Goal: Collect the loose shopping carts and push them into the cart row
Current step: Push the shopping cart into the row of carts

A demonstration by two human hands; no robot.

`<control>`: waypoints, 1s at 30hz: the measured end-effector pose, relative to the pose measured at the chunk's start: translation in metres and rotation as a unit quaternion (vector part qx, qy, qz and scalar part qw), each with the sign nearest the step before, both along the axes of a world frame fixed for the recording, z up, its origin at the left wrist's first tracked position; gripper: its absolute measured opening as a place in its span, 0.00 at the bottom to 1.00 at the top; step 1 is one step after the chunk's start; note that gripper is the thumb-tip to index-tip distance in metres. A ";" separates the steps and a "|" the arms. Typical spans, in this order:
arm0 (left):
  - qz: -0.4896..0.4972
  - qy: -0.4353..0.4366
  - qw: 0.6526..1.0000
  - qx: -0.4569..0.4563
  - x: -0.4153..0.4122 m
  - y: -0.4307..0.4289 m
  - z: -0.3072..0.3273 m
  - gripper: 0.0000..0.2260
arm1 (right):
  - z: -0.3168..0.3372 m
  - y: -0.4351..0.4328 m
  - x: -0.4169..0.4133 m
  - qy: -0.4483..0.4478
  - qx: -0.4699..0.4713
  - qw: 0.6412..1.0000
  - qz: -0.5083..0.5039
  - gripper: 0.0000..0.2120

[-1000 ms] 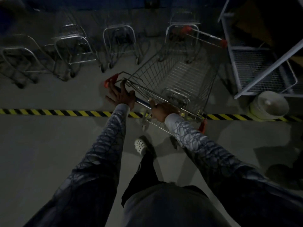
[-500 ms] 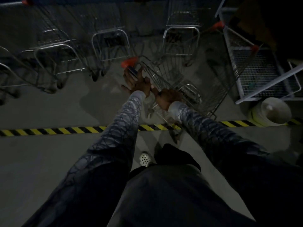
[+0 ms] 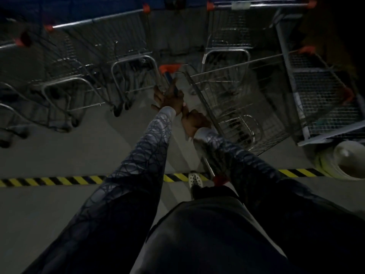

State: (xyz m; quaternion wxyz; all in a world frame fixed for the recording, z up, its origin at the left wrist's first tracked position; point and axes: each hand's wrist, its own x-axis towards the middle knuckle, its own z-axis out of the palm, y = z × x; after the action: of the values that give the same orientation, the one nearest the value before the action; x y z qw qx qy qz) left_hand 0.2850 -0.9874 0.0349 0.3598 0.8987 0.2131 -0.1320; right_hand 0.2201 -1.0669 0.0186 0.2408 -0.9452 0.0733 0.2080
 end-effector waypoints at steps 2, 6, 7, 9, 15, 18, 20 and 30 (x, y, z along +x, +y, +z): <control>-0.035 0.029 0.999 -0.010 0.026 -0.002 0.002 0.27 | 0.000 -0.005 0.024 0.006 -0.005 0.999 -0.032 0.25; -0.052 0.051 0.997 -0.034 0.068 -0.012 0.005 0.29 | 0.002 -0.011 0.067 -0.002 0.015 0.989 -0.144 0.30; -0.059 0.046 0.997 -0.031 0.076 -0.017 0.007 0.29 | 0.003 -0.012 0.076 0.000 0.026 0.984 -0.176 0.33; -0.062 0.037 0.997 -0.025 0.089 -0.024 0.010 0.27 | 0.002 -0.014 0.097 0.020 0.040 0.980 -0.193 0.38; -0.069 -0.023 0.997 0.040 0.102 -0.021 0.007 0.29 | -0.010 -0.034 0.134 -0.031 -0.040 0.997 -0.064 0.28; -0.057 -0.024 0.996 0.066 0.086 0.015 -0.010 0.24 | -0.008 -0.028 0.138 -0.191 -0.155 0.969 0.025 0.30; -0.042 0.008 0.998 0.043 0.072 0.061 -0.031 0.25 | -0.001 -0.008 0.144 -0.284 -0.206 0.933 0.083 0.30; 0.253 -0.034 0.966 0.048 -0.041 0.335 -0.040 0.28 | -0.012 0.261 0.135 -0.139 -0.033 0.961 0.236 0.25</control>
State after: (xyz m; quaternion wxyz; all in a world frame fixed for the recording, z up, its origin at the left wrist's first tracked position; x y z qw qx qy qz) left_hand 0.2442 -0.6521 -0.0050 0.3452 0.8357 0.4271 0.0047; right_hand 0.3556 -0.8054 0.0067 0.1618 -0.9625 -0.1797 0.1227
